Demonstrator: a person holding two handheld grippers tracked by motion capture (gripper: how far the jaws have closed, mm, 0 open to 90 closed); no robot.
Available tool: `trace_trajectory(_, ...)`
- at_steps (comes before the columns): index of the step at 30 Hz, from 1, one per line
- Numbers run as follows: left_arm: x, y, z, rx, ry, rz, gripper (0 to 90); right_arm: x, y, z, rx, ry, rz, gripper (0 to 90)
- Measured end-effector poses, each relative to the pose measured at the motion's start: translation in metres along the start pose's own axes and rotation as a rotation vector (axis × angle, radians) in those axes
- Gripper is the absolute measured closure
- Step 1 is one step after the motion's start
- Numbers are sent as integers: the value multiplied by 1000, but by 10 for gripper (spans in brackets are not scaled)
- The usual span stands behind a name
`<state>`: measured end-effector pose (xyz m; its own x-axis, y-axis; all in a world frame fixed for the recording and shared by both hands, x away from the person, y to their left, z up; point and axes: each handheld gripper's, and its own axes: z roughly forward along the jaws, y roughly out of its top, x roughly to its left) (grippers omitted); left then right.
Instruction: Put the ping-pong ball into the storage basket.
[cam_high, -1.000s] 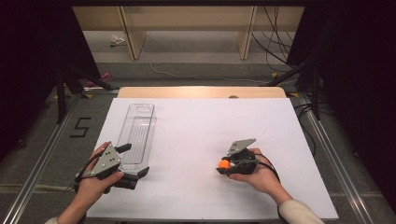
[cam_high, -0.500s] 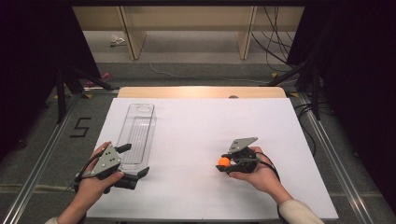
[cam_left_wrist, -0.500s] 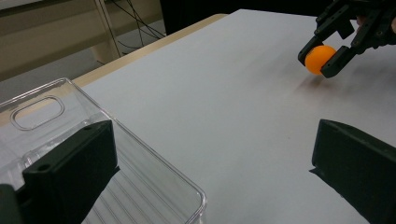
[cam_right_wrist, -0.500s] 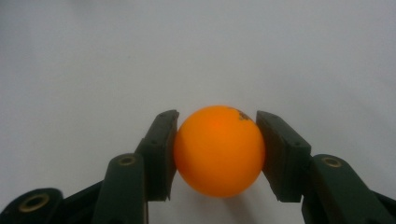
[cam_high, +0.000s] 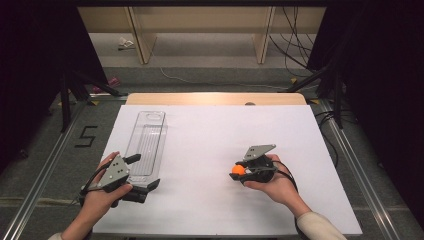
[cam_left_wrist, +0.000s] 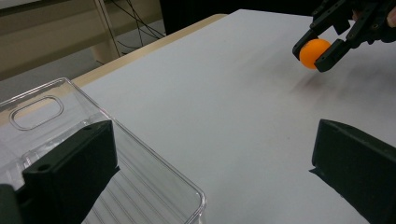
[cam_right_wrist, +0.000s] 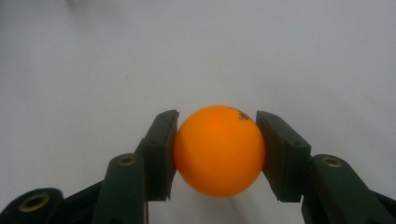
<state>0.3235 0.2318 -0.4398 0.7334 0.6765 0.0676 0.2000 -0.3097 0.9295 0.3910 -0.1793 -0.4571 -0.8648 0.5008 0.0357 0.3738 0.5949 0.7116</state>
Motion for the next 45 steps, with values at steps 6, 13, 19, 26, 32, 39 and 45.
trace_trajectory(6,0,0,0,-1,-1,0,0,0,5,2,-13,-2,-3,513)
trace_trajectory(13,0,0,0,-2,0,1,0,0,9,4,-17,1,-8,513)
trace_trajectory(19,0,0,0,0,0,1,0,0,13,6,-25,1,-18,513)
trace_trajectory(26,0,0,0,-1,1,3,0,2,15,10,-21,9,-21,513)
trace_trajectory(32,0,0,0,1,-1,2,0,3,19,13,-27,18,-28,513)
trace_trajectory(39,0,0,0,0,0,4,0,4,22,16,-28,24,-33,513)
trace_trajectory(45,0,0,0,0,0,4,0,5,25,19,-33,27,-38,514)
